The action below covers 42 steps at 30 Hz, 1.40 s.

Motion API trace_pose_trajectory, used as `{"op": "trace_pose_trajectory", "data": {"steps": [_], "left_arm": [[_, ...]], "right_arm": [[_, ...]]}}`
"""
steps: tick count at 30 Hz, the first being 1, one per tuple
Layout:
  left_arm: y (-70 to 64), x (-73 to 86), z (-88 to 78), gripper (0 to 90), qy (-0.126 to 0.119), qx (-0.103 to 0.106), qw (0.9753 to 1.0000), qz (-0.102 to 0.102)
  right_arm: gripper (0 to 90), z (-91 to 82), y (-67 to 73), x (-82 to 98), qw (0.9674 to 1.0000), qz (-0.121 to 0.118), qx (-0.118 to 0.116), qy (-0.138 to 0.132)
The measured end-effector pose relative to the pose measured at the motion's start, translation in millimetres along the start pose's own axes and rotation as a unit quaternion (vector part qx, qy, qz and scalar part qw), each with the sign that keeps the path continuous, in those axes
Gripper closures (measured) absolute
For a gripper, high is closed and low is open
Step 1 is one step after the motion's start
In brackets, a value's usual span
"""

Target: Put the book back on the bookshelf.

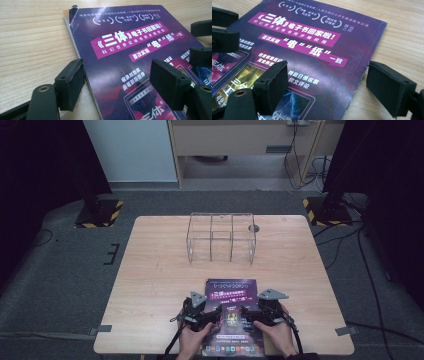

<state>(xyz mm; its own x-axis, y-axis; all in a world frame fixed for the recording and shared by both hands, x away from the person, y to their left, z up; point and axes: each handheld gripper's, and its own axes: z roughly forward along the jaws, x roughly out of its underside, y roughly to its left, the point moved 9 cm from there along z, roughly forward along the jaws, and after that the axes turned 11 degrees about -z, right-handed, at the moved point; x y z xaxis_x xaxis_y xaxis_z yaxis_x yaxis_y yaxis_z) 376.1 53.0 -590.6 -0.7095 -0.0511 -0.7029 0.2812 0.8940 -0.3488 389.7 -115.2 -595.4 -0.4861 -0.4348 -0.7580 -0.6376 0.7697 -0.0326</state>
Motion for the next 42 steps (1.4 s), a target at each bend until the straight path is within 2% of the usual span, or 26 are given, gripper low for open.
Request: {"op": "trace_pose_trajectory", "data": {"steps": [7,8,12,17,21,26,30,35,42], "left_arm": [[0.2,-1.1,1.0,26.9,-0.002,-0.001,1.0000,-0.008],[0.2,-1.5,0.8,27.0,-0.005,0.004,0.9998,-0.019],[0.7,-2.0,0.4,27.4,-0.008,0.011,0.9995,-0.029],[0.8,-2.0,0.3,27.8,-0.008,0.010,0.9995,-0.029],[1.0,-1.7,0.3,27.7,-0.003,0.011,0.9998,-0.018],[1.5,-1.4,0.2,28.6,-0.004,0.000,0.9999,-0.014],[5.2,-2.1,-1.6,38.8,-0.012,-0.007,0.9995,-0.029],[7.3,-2.6,-2.7,43.1,-0.015,-0.003,0.9990,-0.042],[6.8,-5.5,-8.2,46.2,-0.030,0.020,0.9971,-0.066]], "right_arm": [[18.6,-0.5,0.9,0.4,1.0000,0.000,0.001,0.000],[18.9,-0.2,1.3,0.0,1.0000,-0.002,0.000,-0.001],[19.1,-0.3,2.8,0.0,1.0000,0.001,0.000,0.001],[19.2,0.0,2.2,-0.4,1.0000,0.003,0.001,-0.002],[19.1,0.0,2.1,-0.4,1.0000,0.001,-0.001,-0.003],[19.0,0.0,2.1,-0.4,1.0000,0.001,-0.001,-0.003],[18.8,0.0,3.1,-0.2,1.0000,0.002,0.000,0.000],[18.9,-0.1,2.5,-0.5,1.0000,0.004,-0.002,-0.003],[19.5,0.3,1.4,-0.8,1.0000,0.006,0.000,-0.004]]}}
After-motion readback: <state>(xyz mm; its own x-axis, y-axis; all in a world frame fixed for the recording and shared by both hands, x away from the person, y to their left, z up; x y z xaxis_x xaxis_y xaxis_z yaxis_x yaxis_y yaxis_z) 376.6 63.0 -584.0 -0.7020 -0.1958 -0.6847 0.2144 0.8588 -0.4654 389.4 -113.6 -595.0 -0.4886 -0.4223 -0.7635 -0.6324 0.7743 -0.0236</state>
